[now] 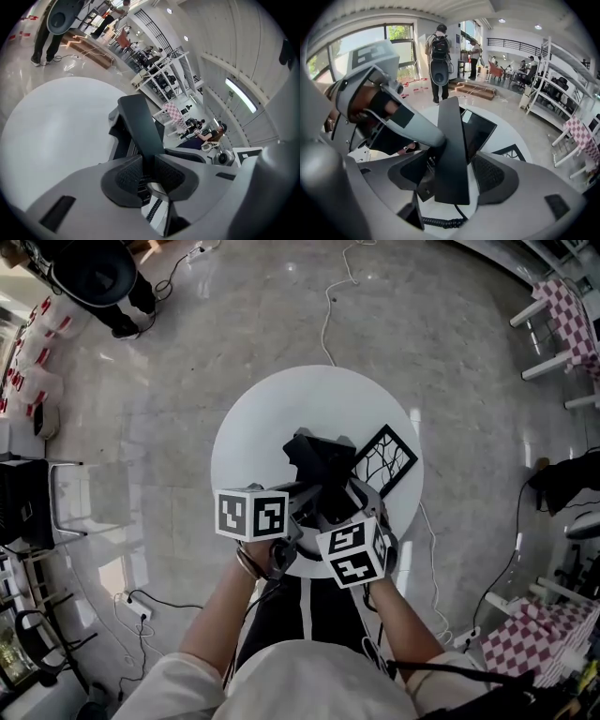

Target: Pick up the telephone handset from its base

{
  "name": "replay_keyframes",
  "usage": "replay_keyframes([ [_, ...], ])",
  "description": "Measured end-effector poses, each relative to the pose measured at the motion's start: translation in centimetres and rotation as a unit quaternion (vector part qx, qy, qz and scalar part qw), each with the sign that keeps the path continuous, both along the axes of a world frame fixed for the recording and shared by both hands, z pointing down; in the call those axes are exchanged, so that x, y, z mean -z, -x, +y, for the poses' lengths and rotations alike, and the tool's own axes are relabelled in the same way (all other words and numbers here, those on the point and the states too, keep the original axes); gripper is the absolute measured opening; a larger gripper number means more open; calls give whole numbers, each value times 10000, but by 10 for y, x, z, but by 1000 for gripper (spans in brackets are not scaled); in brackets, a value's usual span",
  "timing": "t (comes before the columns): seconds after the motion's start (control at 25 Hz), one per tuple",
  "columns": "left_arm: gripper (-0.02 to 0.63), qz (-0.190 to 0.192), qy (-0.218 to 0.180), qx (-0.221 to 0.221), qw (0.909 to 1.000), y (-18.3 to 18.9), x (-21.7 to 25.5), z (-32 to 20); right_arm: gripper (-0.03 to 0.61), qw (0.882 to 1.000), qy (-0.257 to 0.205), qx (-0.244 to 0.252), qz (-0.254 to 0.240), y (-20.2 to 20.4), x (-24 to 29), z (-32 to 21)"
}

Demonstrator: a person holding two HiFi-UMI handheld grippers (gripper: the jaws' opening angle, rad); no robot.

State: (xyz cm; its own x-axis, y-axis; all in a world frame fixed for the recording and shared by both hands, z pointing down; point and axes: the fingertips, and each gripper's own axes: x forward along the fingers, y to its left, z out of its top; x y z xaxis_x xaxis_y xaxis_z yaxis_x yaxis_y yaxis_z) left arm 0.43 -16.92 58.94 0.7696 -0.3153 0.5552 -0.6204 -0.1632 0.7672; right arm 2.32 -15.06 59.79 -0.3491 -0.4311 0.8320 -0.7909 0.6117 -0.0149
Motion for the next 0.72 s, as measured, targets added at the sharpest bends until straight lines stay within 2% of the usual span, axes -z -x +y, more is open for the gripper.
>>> replay_keyframes([
  [0.24,94,-2,-17,-157,9999,1,0,0,318,9987,-31,44,499,-3,-3,-3],
  [0.36,95,1,18,-164,9999,1,-1,0,293,9972,3,-41,745,-5,-5,-5],
  [0.72,83,101,40,27,9999,-1,1,-4,249,9967,-60,-245,769,-12,-5,-10],
])
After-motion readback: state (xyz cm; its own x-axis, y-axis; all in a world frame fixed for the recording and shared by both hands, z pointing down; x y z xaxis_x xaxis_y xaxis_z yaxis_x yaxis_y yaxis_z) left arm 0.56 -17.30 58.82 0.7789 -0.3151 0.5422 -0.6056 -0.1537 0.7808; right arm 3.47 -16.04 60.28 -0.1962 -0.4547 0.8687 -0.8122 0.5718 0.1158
